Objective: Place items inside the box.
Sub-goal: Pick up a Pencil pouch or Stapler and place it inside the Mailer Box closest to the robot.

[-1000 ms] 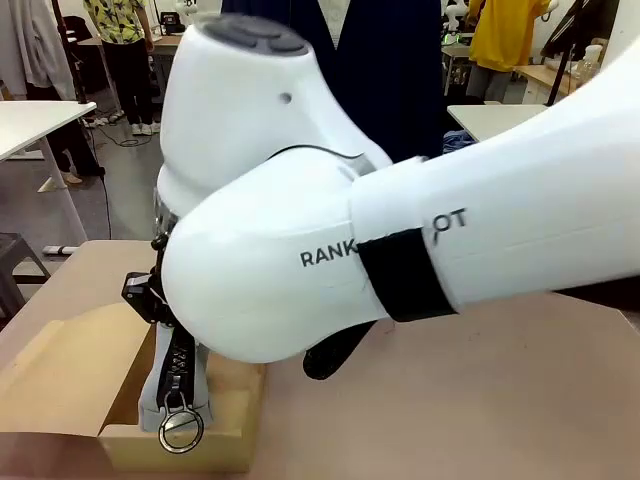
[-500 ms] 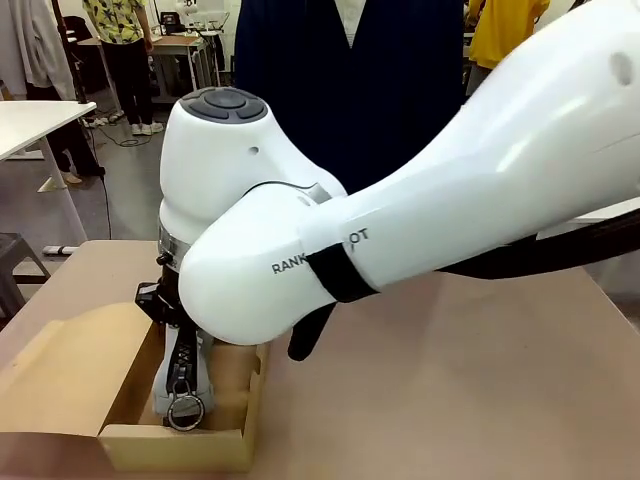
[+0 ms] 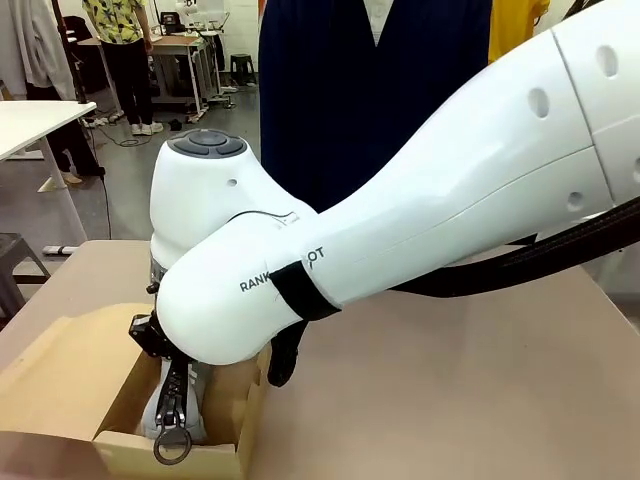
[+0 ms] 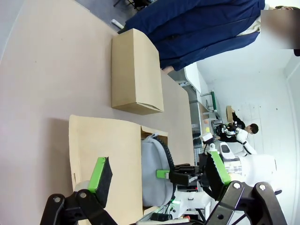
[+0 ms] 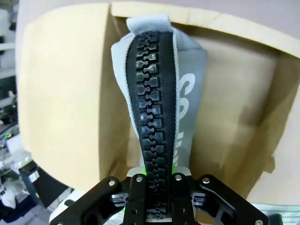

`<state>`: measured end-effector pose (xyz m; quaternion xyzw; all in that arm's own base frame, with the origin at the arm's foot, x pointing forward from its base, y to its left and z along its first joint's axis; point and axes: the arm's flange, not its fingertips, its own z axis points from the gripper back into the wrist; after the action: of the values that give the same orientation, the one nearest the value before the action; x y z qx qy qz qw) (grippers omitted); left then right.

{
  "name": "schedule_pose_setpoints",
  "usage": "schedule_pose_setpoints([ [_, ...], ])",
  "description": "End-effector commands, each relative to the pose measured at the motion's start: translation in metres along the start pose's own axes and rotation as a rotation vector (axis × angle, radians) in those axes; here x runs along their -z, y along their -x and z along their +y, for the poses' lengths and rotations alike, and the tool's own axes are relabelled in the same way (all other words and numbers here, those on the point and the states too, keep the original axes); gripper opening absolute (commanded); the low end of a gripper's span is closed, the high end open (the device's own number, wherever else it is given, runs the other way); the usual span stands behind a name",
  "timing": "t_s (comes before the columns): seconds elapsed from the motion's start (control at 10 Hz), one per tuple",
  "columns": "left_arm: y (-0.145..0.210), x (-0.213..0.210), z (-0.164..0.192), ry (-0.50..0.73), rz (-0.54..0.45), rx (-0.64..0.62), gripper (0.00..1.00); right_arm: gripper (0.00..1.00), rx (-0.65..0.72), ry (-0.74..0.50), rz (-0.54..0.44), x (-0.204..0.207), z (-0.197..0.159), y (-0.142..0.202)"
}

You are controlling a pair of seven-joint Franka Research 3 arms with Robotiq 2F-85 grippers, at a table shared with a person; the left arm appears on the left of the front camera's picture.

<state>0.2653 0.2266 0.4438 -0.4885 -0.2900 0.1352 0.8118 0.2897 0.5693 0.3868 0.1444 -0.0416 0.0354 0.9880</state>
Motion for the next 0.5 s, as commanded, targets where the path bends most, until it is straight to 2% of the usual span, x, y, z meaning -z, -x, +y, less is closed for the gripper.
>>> schedule_pose_setpoints([
  [0.0,0.000,0.001,0.000,0.025,-0.015,0.016,1.00,0.19,0.025,0.022,0.017,0.002,-0.001,-0.003],
  [0.1,0.000,0.001,0.000,0.025,-0.015,0.016,1.00,0.67,0.028,0.019,0.026,0.003,-0.003,-0.004],
  [0.2,0.000,0.001,0.000,0.025,-0.015,0.016,1.00,0.79,0.031,0.019,0.024,0.001,-0.005,-0.005],
  [0.3,0.000,0.001,0.000,0.025,-0.015,0.016,1.00,1.00,0.037,0.014,0.016,-0.002,-0.009,-0.005],
  [0.4,0.000,0.001,0.000,0.025,-0.015,0.016,1.00,1.00,0.052,-0.005,0.005,-0.008,-0.015,-0.005],
])
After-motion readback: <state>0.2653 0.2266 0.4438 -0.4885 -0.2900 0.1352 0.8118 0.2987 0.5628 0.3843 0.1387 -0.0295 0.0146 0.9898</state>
